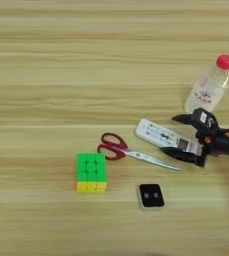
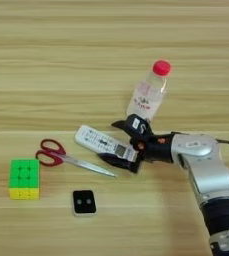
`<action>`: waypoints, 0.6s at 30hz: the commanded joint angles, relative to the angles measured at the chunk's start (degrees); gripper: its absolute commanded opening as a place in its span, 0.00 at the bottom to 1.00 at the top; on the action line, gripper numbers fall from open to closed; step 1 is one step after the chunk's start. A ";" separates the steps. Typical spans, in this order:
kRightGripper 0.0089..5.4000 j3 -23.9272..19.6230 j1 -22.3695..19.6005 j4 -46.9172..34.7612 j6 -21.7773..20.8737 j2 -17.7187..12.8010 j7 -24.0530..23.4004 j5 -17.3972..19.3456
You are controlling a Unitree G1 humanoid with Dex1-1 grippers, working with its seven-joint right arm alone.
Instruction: Move the objects on the table
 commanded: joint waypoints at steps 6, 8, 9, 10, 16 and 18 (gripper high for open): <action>0.99 -6.89 -3.45 -12.12 -1.50 1.21 -0.66 10.52; 0.99 -7.95 -4.32 -13.27 -2.48 2.99 -1.30 12.83; 0.99 -8.34 -4.73 -13.50 -3.03 3.77 -1.68 13.61; 0.99 -8.78 -5.06 -13.65 -3.67 4.54 -2.16 14.20; 0.99 -11.14 -7.43 -14.39 -5.40 7.18 -5.33 16.56; 0.99 -11.62 -8.02 -15.20 -5.39 7.15 -6.43 16.80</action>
